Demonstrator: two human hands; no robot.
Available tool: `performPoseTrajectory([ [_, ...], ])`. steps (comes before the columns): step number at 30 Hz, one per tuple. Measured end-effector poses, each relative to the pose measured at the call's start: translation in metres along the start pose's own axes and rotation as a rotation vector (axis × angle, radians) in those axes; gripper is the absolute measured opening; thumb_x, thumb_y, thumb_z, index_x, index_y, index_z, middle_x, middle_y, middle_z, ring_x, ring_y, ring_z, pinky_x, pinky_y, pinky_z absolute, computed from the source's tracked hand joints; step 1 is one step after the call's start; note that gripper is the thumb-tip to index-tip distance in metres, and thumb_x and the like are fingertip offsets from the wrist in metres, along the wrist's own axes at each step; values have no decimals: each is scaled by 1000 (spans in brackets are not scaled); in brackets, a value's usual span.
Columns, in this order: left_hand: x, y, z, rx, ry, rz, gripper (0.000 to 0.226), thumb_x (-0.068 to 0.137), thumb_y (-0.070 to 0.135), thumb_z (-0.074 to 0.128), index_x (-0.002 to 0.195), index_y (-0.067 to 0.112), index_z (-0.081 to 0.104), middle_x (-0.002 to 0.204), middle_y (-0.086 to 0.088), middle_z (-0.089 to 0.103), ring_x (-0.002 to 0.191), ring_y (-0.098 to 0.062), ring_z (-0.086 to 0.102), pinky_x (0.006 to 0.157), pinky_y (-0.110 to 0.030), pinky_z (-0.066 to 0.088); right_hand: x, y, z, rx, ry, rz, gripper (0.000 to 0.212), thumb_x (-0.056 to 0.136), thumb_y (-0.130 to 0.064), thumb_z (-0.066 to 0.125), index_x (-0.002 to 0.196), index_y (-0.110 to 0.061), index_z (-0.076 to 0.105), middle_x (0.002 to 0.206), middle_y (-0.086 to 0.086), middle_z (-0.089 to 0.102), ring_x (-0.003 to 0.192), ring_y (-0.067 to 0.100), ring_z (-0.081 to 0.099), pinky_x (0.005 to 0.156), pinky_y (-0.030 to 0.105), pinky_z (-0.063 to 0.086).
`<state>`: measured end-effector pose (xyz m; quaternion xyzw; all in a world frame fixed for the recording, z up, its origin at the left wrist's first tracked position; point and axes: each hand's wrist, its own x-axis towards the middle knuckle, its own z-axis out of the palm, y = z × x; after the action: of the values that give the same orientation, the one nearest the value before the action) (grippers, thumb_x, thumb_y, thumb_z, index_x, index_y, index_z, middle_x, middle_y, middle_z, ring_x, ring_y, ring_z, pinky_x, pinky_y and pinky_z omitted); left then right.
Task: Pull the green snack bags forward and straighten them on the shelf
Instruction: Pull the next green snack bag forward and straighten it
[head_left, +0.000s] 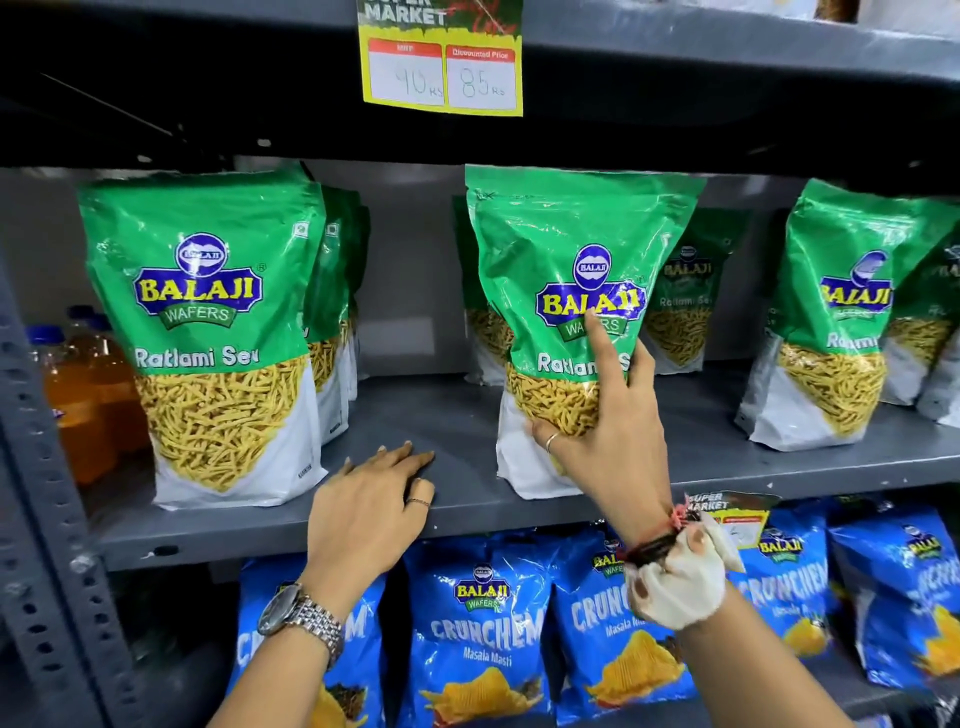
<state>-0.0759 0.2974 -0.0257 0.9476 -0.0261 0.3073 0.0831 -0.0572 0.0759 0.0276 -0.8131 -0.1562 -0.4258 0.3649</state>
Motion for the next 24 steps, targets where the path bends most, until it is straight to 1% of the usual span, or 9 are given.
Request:
performPoseTrajectory([
  [4,0,-1,1,3,13,-8,64,75,46,15,122,35,57,134,7,55,125,-13,47,104,-39,36,-4,-7,-4,-31,2,6,107,65,-28,81,147,-43,15,150,8,24,129,37,40,93,55,48],
  [6,0,-1,2,4,18,-10,62,75,46,17,121,35,58,133,7,56,124,-13,48,103,-39,37,-6,-8,-6,-18,5,-7,106,66,-35,81,148,-42,14,152,9,23,132,36,38,95,55,47],
  [9,0,-1,2,12,15,-6,63,75,46,16,121,35,58,133,7,56,124,-14,48,103,-39,37,-13,-8,-7,-3,25,-31,104,68,-47,78,148,-43,12,156,9,17,142,32,26,98,54,45],
  [12,0,0,1,13,18,-3,62,75,46,17,121,34,58,133,6,56,122,-15,50,102,-39,38,-21,-5,-4,-10,13,-11,107,68,-43,81,148,-46,9,159,9,9,146,30,18,99,57,44],
  [14,0,0,0,14,14,1,63,75,46,16,121,34,58,134,6,56,122,-16,50,103,-39,38,-25,-1,-1,7,-20,-6,110,68,-35,82,147,-49,7,160,8,6,146,32,21,99,57,46],
  [17,0,0,-1,24,5,5,65,75,46,14,123,35,56,135,7,54,124,-16,49,104,-39,37,-26,4,2,33,-37,-7,109,68,-32,82,145,-52,8,159,6,8,139,34,34,96,51,49],
  [20,0,0,0,21,5,4,64,75,45,14,122,34,56,135,7,54,124,-17,48,103,-40,37,-21,10,4,45,-43,-5,108,67,-33,83,145,-51,10,158,7,11,138,33,36,97,47,47],
  [24,0,0,0,15,12,4,62,76,45,16,121,34,58,134,6,56,124,-16,49,102,-41,38,-17,11,13,31,-28,-1,107,67,-34,83,146,-47,13,157,10,14,138,35,33,100,50,45],
])
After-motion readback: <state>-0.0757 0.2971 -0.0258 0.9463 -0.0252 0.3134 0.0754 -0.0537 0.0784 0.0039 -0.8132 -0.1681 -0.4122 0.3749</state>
